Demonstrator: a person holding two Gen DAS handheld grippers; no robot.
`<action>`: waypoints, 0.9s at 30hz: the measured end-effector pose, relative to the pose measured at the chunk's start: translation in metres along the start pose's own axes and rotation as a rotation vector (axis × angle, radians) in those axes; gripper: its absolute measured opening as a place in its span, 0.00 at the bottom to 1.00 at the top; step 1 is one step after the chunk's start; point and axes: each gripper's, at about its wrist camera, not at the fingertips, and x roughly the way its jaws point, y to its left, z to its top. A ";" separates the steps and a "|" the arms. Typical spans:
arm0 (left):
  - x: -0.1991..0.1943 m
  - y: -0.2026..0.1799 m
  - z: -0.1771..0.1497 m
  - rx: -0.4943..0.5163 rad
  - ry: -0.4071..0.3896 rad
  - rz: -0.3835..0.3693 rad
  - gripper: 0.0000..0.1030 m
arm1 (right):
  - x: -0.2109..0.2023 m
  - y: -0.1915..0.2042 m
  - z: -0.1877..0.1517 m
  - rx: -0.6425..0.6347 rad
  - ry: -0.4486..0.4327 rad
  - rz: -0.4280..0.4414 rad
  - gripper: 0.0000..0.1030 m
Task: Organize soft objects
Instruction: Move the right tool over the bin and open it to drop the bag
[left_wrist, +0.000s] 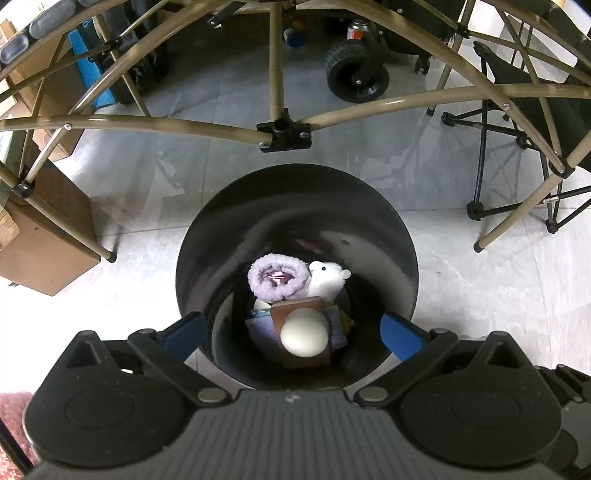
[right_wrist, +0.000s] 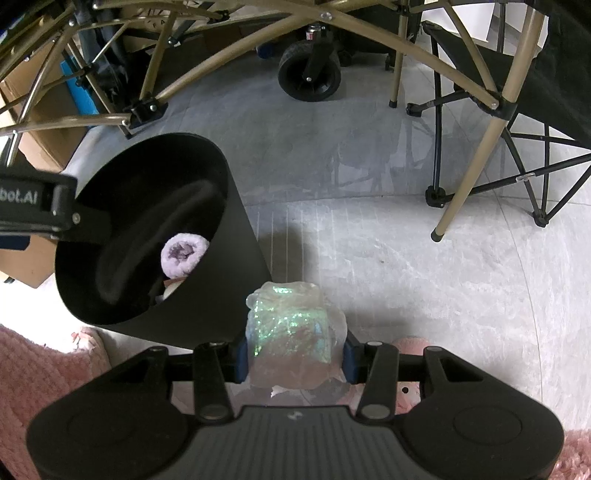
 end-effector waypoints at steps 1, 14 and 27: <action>0.000 0.001 0.000 -0.003 0.001 0.001 1.00 | -0.002 0.000 0.000 0.001 -0.005 0.002 0.44; -0.008 0.034 -0.006 -0.055 -0.015 0.013 1.00 | -0.034 0.016 0.018 -0.029 -0.128 0.019 0.44; -0.016 0.081 -0.014 -0.126 -0.042 0.047 1.00 | -0.045 0.064 0.056 -0.120 -0.194 0.065 0.44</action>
